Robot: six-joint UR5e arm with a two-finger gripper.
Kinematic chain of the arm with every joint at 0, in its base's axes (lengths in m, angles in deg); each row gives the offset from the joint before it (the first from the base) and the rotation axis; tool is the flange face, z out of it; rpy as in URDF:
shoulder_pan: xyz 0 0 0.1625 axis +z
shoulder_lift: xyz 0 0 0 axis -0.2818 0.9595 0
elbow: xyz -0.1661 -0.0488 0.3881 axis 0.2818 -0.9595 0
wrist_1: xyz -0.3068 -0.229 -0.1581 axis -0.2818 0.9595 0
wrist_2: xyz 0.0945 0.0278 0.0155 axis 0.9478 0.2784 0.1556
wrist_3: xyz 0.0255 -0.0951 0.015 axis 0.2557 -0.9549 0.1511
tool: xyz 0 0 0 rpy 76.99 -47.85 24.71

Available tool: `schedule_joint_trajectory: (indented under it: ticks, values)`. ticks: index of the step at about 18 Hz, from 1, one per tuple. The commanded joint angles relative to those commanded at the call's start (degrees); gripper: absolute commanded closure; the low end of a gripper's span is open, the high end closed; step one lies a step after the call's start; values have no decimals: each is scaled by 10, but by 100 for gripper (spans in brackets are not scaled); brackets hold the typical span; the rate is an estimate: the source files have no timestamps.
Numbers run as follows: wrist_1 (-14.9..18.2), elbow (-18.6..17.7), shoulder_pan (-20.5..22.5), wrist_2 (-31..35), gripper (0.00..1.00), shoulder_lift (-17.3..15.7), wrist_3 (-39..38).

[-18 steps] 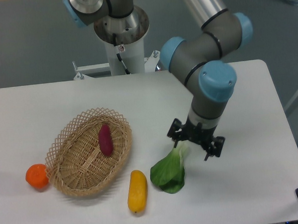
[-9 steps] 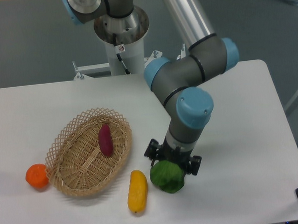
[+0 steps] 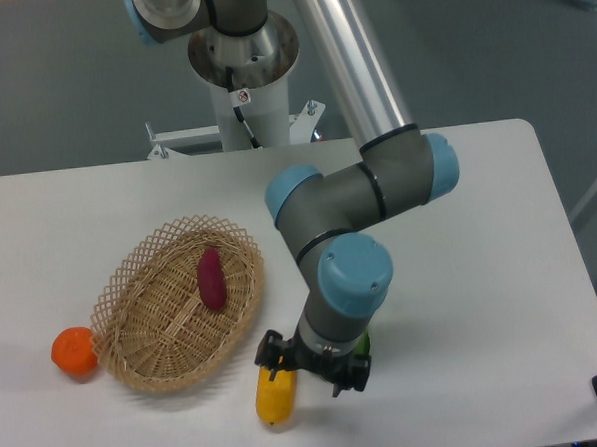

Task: Pick up the mango from the table
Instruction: 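Lower the gripper over the yellow mango and close on it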

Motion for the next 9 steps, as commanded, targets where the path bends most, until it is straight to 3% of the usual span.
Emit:
schedule_joint_trajectory:
  ticks: [9]
  values:
    - [0,9,-11,6,0,22,-13]
